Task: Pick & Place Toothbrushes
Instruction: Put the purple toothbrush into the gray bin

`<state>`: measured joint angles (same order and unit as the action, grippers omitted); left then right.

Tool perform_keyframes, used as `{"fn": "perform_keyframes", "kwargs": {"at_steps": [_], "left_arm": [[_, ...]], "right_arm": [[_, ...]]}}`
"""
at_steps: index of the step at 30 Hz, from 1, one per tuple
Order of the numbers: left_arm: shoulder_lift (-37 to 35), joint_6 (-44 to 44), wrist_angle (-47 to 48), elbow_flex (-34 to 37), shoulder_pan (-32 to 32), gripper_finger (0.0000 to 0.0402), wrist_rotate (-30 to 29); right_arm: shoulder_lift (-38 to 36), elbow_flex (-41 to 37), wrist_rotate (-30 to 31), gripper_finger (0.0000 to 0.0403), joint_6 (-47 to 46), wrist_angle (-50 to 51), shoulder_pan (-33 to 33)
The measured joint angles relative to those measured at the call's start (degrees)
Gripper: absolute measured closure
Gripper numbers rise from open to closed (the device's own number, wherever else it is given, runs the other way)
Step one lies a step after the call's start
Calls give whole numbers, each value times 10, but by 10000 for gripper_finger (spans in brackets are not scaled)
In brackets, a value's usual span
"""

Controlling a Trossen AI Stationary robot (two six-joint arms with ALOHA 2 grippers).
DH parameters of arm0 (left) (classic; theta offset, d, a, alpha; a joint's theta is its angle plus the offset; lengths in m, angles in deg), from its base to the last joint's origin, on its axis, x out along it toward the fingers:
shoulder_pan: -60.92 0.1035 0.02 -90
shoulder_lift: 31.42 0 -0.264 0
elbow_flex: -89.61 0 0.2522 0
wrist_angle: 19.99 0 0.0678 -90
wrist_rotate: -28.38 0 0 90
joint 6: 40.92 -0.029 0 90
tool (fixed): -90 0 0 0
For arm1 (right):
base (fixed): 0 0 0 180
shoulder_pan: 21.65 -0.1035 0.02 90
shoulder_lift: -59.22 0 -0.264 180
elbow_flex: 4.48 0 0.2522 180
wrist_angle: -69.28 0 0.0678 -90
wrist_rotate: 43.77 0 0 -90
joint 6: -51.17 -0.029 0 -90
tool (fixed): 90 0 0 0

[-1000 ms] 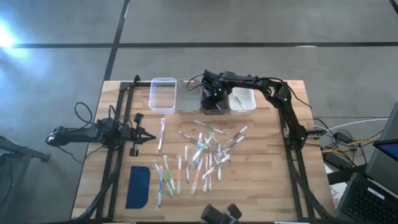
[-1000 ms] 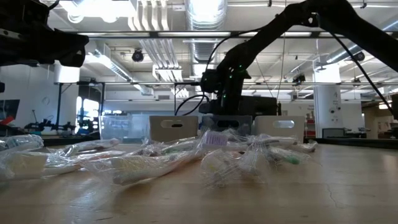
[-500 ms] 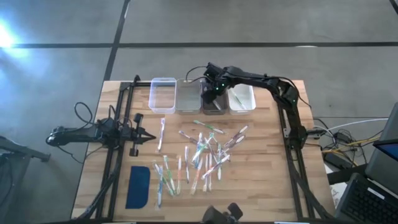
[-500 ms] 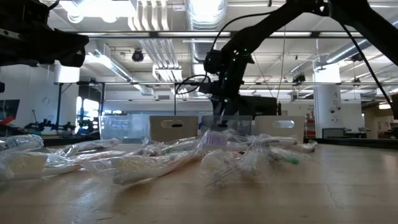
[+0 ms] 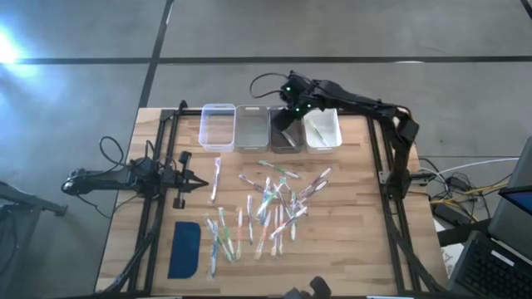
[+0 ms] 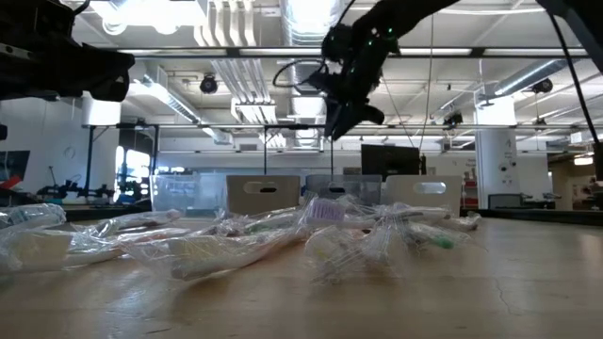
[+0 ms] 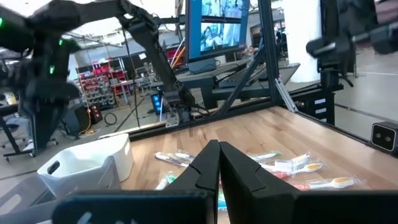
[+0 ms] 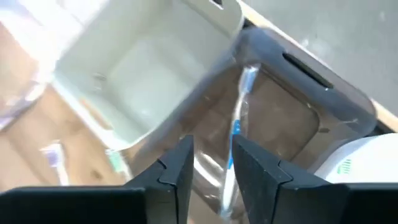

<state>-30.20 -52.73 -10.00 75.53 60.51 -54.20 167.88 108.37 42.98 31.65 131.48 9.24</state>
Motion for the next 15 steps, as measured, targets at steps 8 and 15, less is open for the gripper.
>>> {"fn": "perform_keyframes", "kwargs": {"at_steps": [8,15], "left_arm": [[0,0,0,0,0,387,0],[0,0,0,0,0,387,0]], "right_arm": [[-77,-1,4,342,1,53,-34],[-153,-36,4,369,6,91,-76]]}}
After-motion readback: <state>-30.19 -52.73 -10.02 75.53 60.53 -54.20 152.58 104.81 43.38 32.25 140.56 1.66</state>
